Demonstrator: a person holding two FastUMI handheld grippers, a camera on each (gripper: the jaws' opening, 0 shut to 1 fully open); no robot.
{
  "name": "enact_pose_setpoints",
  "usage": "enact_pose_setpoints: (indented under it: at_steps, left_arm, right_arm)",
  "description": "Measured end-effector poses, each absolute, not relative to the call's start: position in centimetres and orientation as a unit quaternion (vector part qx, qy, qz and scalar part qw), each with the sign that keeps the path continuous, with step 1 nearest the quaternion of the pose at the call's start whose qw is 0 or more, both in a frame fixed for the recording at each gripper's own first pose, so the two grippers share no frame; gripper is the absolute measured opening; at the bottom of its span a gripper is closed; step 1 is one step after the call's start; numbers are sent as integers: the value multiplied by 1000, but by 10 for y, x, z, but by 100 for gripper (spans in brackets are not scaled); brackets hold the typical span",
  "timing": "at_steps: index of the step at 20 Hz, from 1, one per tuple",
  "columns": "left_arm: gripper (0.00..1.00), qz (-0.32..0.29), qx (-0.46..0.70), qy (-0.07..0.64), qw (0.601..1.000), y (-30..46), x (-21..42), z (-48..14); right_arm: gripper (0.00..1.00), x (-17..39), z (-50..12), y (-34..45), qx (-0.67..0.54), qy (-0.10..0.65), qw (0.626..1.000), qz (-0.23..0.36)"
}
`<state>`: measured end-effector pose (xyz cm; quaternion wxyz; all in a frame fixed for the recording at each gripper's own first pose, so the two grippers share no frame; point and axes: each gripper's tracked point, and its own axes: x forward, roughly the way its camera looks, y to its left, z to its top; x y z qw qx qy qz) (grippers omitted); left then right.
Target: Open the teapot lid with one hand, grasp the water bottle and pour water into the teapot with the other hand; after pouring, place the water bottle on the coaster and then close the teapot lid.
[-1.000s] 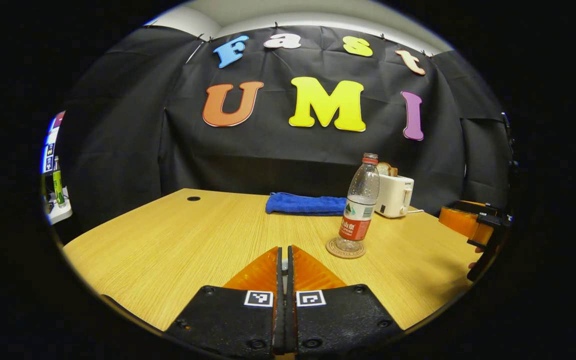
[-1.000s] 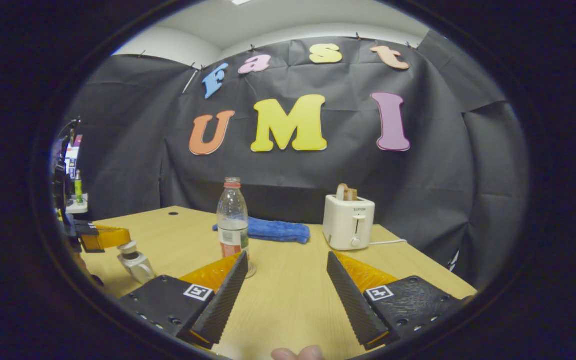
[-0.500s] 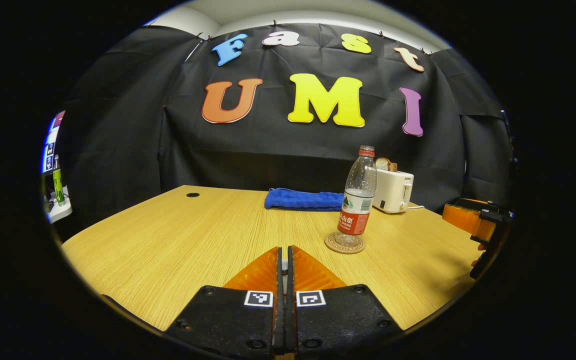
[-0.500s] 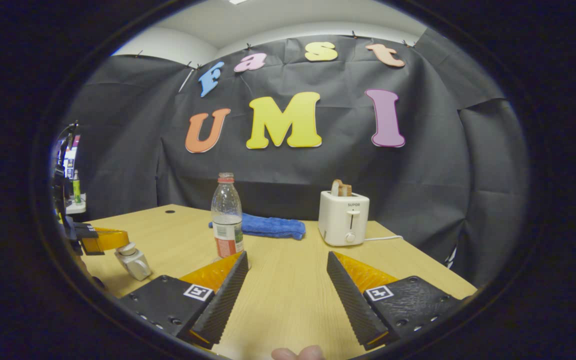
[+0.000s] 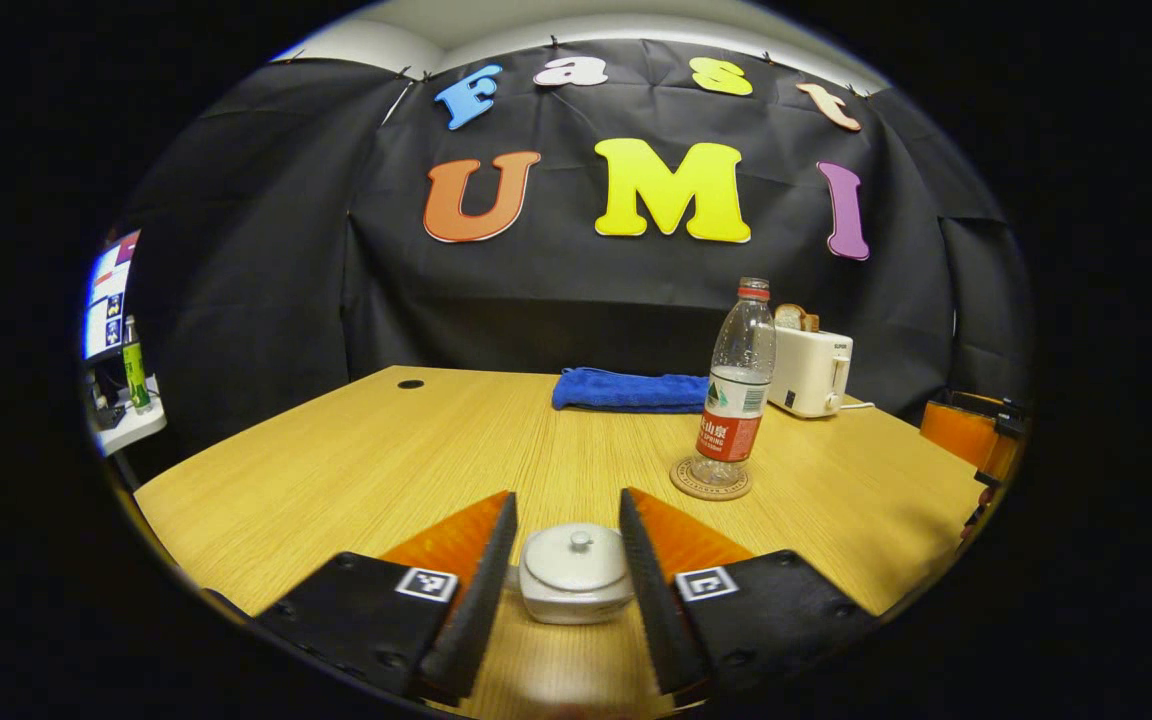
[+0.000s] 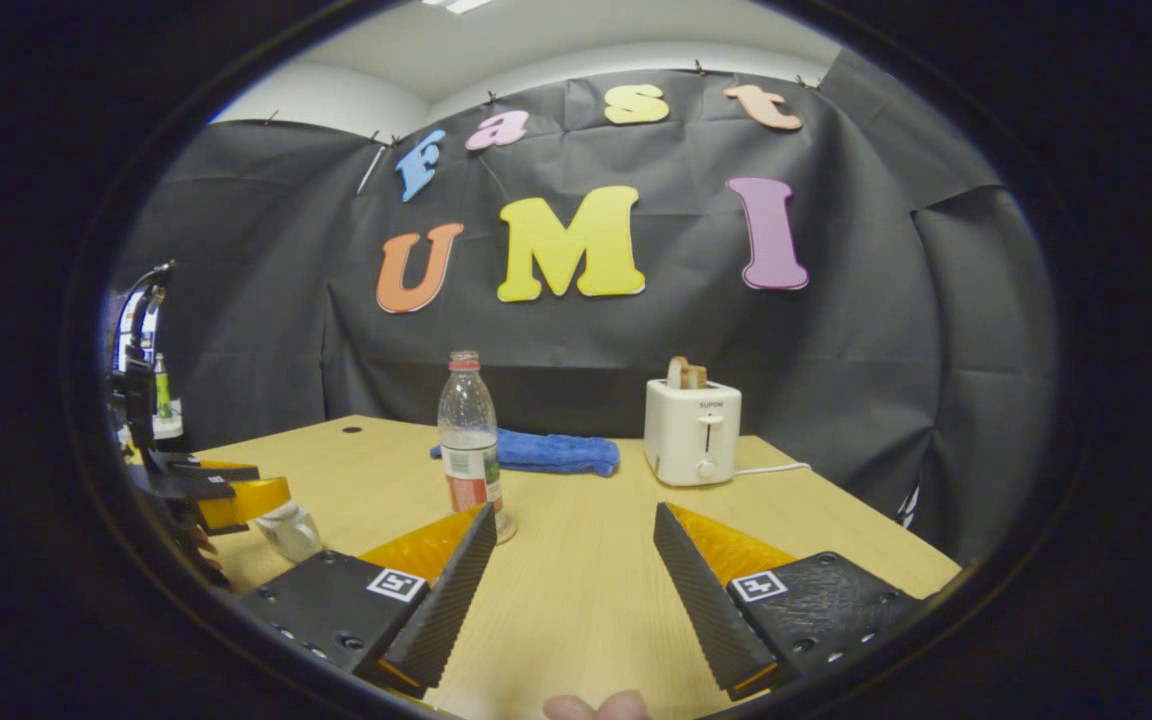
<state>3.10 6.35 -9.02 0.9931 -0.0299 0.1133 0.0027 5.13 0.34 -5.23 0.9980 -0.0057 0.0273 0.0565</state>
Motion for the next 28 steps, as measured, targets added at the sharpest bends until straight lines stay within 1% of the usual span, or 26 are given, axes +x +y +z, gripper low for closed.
enact_pose_setpoints:
  at_steps: [2, 4, 6, 10, 13, 16, 17, 18, 21, 28]
  left_arm:
    - [100, 14, -30, 87, 996, 64, 30, -68]
    - [98, 15, -33, 57, 998, 58, 21, -38]
    - [99, 4, -30, 35, 999, 42, 11, -11]
    - [98, 4, -5, 4, 1000, 23, -10, 22]
    - [98, 34, 22, -10, 999, 29, -20, 34]
    - [99, 25, 26, -24, 999, 17, -27, 45]
    - [95, 24, 23, -30, 999, 17, -29, 49]
    - [99, 20, 23, -31, 999, 14, -30, 50]
    - [99, 19, 27, -34, 999, 17, -30, 52]
    - [99, 26, 13, -26, 999, 26, -28, 49]
  right_arm:
    - [95, 46, -41, -4, -3, 13, 999, 44]
    - [95, 37, -33, -6, -1, 3, 999, 38]
    - [95, 28, -26, -7, -7, -3, 999, 32]
    - [95, 8, -10, -8, -3, -10, 1000, 23]
    - [95, -4, 5, -12, -6, -26, 1000, 12]
    - [94, -11, 16, -9, -13, -39, 999, 10]
    - [95, -13, 18, -7, -15, -42, 999, 12]
    - [94, -16, 20, -6, -16, -46, 999, 12]
    - [95, -20, 25, -3, -14, -57, 998, 12]
    - [95, -21, 22, 1, -10, -53, 998, 14]
